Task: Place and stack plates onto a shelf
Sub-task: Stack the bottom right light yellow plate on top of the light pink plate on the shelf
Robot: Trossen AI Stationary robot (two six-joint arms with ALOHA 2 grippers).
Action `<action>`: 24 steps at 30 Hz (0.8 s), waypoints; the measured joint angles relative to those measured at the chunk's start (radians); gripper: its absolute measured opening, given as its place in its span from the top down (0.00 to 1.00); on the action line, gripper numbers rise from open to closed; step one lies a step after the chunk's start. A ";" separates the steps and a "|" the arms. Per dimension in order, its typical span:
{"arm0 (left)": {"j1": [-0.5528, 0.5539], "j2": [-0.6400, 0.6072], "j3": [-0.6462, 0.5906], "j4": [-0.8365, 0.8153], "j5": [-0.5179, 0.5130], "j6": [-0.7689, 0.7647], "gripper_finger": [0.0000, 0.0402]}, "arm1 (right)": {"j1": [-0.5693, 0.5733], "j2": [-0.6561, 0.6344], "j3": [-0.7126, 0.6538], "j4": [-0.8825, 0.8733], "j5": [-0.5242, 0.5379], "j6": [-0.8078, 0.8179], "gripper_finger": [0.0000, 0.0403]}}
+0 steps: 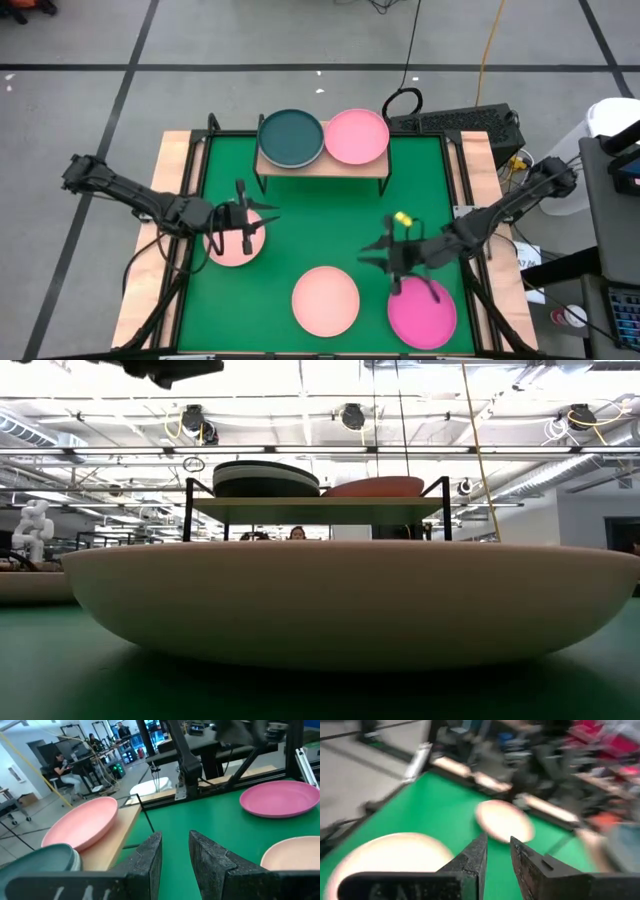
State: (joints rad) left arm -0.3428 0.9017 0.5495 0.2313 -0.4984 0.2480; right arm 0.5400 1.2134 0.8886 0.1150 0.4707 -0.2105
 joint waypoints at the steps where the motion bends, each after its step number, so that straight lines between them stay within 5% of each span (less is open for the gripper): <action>1: 0.000 0.000 -0.015 0.019 0.000 0.001 0.74 | -0.003 0.026 0.005 -0.004 -0.038 0.014 0.82; 24: 0.001 0.001 -0.039 0.081 0.000 -0.017 0.74 | 0.061 0.420 0.022 -0.057 -0.291 0.189 0.57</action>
State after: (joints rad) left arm -0.3420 0.9028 0.5102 0.3122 -0.4980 0.2306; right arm 0.6010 1.6331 0.9108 0.0583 0.1797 -0.0216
